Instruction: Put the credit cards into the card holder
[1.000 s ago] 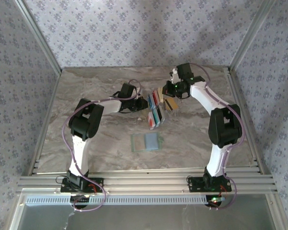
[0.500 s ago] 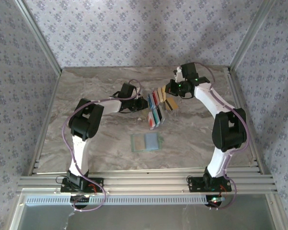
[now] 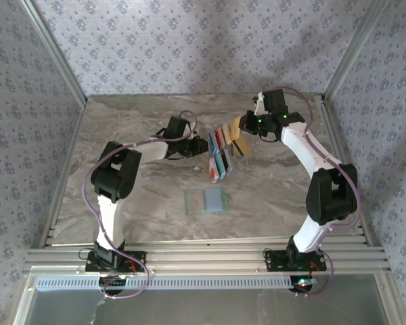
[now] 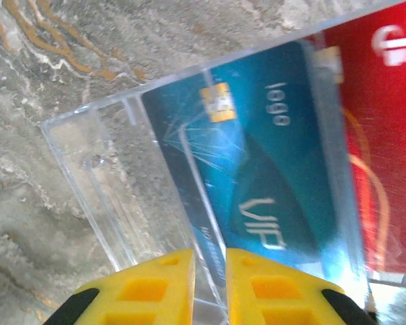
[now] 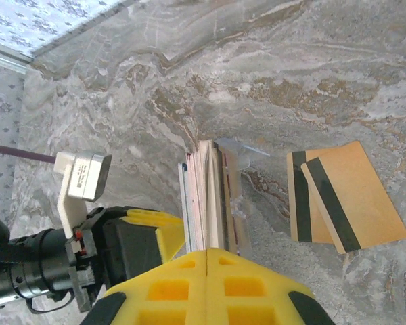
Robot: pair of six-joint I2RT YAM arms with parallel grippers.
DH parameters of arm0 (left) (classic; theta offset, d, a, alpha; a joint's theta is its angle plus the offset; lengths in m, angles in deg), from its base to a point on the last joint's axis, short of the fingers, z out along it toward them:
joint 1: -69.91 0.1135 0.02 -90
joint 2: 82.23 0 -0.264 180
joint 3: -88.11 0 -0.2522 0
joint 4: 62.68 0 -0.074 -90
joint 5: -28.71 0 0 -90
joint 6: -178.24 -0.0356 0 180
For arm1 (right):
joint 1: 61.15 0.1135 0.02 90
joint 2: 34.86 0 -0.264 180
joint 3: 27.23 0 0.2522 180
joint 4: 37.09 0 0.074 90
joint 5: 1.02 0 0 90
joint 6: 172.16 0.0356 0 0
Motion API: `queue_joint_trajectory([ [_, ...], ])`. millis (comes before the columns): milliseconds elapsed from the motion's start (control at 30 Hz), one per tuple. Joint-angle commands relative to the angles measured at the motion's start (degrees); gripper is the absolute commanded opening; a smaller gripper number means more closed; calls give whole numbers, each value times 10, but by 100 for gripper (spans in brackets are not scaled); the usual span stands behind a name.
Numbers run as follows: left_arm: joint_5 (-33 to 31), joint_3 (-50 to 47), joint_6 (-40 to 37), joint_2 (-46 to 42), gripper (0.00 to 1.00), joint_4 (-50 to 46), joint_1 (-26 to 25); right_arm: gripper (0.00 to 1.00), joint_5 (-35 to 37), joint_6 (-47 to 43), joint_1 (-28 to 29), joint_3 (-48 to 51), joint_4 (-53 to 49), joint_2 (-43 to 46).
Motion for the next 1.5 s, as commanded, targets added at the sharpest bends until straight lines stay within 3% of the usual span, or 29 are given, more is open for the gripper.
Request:
queue_joint_trajectory([
  [0,12,-8,-15,-45,21,-9,7,0,15,10,-3,11,8,26],
  [233,-10,-64,-14,-123,25,-9,9,0,42,10,10,37,10,85],
  [367,-65,-141,-20,-199,30,-9,-3,0,38,11,38,72,18,133],
  [667,-232,-298,-41,-345,44,-56,-71,0,78,28,189,277,79,289],
  [767,-261,-317,-52,-352,47,-75,-101,0,58,39,224,335,90,317],
  [967,-329,-332,-57,-332,49,-87,-148,0,-5,69,241,433,152,329],
  [1233,-400,-336,-55,-298,50,-100,-197,0,-57,79,254,473,198,286],
  [1467,-421,-362,-35,-290,48,-79,-222,0,-67,94,256,481,231,240],
])
